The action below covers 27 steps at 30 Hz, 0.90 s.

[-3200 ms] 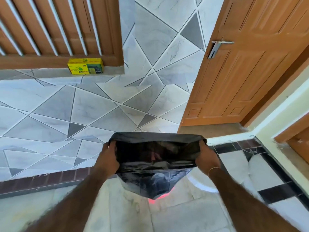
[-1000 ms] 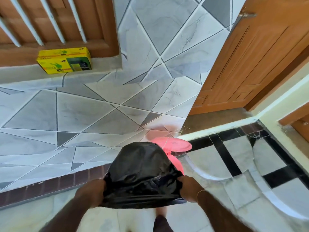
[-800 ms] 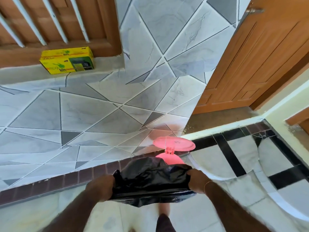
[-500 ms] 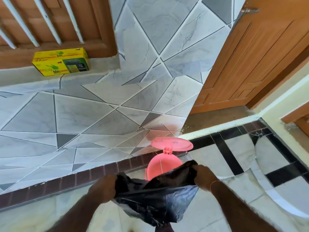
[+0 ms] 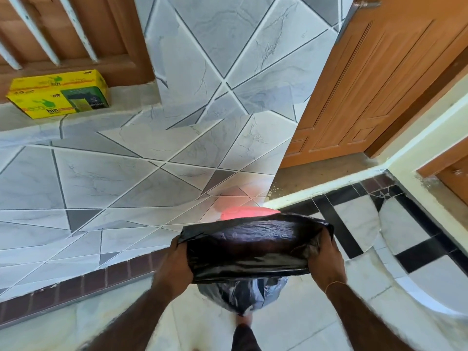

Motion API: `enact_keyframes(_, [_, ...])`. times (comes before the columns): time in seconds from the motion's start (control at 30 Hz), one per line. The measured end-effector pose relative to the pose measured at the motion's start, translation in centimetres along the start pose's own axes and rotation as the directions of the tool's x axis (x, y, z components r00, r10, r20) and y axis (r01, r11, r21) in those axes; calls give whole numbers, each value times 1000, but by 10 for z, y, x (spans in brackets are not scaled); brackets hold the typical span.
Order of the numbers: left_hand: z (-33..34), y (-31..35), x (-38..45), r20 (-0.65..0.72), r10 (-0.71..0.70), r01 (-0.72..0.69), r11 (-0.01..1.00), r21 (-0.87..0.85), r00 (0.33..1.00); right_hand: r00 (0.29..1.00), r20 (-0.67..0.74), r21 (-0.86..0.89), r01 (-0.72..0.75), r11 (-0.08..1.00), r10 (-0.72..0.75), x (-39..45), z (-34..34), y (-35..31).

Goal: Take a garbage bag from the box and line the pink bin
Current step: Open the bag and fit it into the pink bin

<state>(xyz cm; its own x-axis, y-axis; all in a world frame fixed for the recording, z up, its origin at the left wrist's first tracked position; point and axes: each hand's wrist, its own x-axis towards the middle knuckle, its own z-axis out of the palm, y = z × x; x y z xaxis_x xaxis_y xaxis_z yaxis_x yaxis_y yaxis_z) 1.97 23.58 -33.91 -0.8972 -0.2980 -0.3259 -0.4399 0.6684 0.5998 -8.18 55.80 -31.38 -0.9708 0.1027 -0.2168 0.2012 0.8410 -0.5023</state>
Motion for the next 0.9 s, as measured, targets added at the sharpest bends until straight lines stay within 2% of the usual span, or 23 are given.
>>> enact_keyframes(0.13, [14, 14, 13, -52, -81, 81, 997, 7, 995, 998, 38, -20, -42, 999, 43, 9, 16, 13])
enact_keyframes(0.27, [47, -13, 36, 40, -109, 110, 993, -36, 993, 992, 114, -67, -55, 996, 62, 25, 42, 28])
enact_keyframes(0.33, [69, -39, 50, 102, -101, 104, 994, -26, 990, 988, 130, -86, -74, 994, 85, 34, 54, 36])
enact_keyframes(0.4, [88, -57, 58, 133, -151, 151, 989, 8, 980, 985, 139, -98, -92, 991, 106, 44, 67, 45])
enact_keyframes(0.7, [140, -60, 71, 227, -307, 304, 952, 49, 924, 945, 252, -154, -171, 973, 206, 70, 127, 88])
enact_keyframes(0.9, [155, -55, 69, 339, -298, 284, 954, 92, 892, 930, 280, -181, -191, 965, 237, 72, 135, 99])
